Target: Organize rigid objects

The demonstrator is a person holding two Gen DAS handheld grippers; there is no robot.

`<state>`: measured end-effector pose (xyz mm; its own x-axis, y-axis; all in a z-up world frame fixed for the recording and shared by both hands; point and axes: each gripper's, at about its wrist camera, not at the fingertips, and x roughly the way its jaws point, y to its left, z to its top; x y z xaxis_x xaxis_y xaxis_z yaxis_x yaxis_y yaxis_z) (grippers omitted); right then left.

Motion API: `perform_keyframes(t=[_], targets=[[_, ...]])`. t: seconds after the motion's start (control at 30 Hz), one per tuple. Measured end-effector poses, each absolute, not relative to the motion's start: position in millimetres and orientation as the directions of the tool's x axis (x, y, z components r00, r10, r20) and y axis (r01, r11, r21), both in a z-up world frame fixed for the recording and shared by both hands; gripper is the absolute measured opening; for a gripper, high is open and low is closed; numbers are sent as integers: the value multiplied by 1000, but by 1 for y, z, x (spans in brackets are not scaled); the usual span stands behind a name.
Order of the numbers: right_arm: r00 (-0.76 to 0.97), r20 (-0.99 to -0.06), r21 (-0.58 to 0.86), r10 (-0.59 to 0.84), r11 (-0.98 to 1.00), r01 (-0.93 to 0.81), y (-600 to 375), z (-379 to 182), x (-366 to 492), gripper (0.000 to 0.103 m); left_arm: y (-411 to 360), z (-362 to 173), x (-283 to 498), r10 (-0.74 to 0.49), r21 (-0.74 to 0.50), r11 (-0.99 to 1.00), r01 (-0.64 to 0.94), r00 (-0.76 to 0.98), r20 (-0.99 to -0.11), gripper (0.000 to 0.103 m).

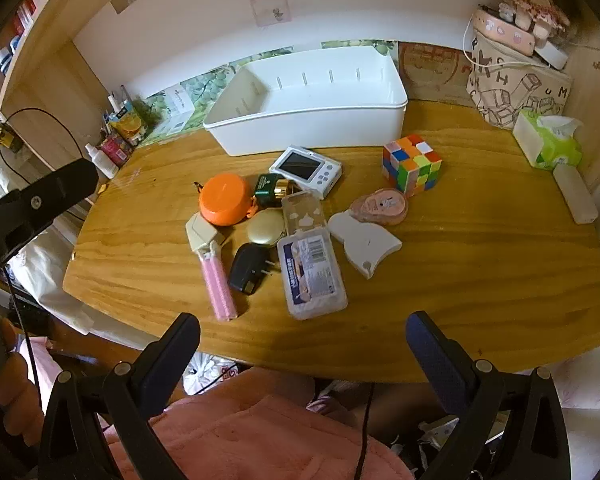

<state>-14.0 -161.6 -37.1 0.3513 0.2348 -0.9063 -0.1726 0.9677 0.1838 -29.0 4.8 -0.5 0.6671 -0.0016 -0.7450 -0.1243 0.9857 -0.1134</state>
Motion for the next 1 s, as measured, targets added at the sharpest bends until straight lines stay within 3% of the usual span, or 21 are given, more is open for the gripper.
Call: perform_keyframes(t=[0.47,1.0], targets=[[288,-924,206,253,961,-182,-155,-49,-27,103,6,-15,-40,19,-82,987,-135,616,-787,101],[173,-962,185,211,971,-154,-141,-75,5,103,42,-72,1,-78,-189,950,-249,397,-915,101]])
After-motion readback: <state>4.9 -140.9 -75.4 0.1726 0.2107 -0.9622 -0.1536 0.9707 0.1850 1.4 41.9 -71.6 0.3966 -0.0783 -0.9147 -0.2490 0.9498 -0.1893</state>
